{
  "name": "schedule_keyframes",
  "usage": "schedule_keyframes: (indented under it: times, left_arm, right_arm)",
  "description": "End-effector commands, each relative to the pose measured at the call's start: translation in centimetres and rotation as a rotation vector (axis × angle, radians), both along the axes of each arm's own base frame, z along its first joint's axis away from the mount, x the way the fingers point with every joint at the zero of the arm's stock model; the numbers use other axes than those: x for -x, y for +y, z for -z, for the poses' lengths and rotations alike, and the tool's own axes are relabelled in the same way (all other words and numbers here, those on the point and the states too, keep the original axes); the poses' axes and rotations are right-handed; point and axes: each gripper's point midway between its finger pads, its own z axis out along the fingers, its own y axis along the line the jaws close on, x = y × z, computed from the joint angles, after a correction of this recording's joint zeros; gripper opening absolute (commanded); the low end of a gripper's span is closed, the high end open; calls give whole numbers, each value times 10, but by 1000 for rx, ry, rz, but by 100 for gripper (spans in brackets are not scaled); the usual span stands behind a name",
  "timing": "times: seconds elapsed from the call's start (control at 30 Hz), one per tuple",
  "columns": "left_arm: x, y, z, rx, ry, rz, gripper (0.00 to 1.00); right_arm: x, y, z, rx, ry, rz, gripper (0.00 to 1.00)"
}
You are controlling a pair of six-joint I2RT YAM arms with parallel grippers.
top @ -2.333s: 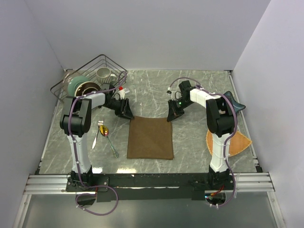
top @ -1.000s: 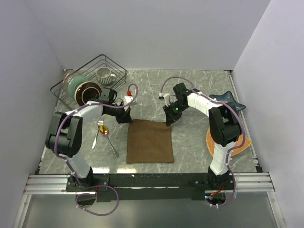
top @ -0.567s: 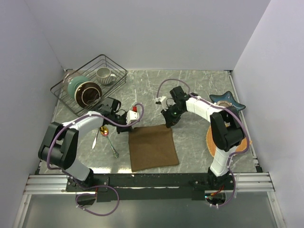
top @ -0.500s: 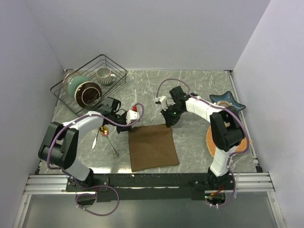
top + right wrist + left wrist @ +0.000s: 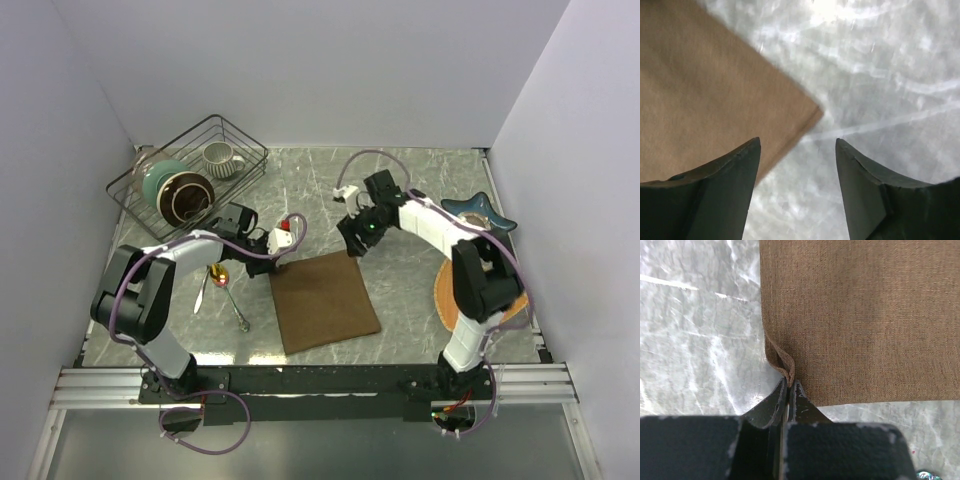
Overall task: Fold the napkin into a case and place the utensils inside
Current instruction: Fold the lower triangle-folded napkin at the center of the board.
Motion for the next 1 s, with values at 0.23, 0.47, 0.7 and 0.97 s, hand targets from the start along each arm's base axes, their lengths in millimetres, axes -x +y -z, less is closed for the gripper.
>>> schedule_keyframes:
  times: [0.23,0.47,0.7,0.97]
  left_arm:
    - [-15,-11,-13,54,20,-47,1]
    - [-17,-17,-18,91,37,-58,1]
    - [-10,-19,-27,124,11,-23,1]
    - [-4,-18,-26,129,6,-10,1]
  right_arm:
    - [101,17,-66,-52,-357,-364,48]
    - [130,69,-28,56,-417,-510,39]
    - [117,92,-12,115,-494,-512,35]
    - [127,67,-14,86,-522,-493,34]
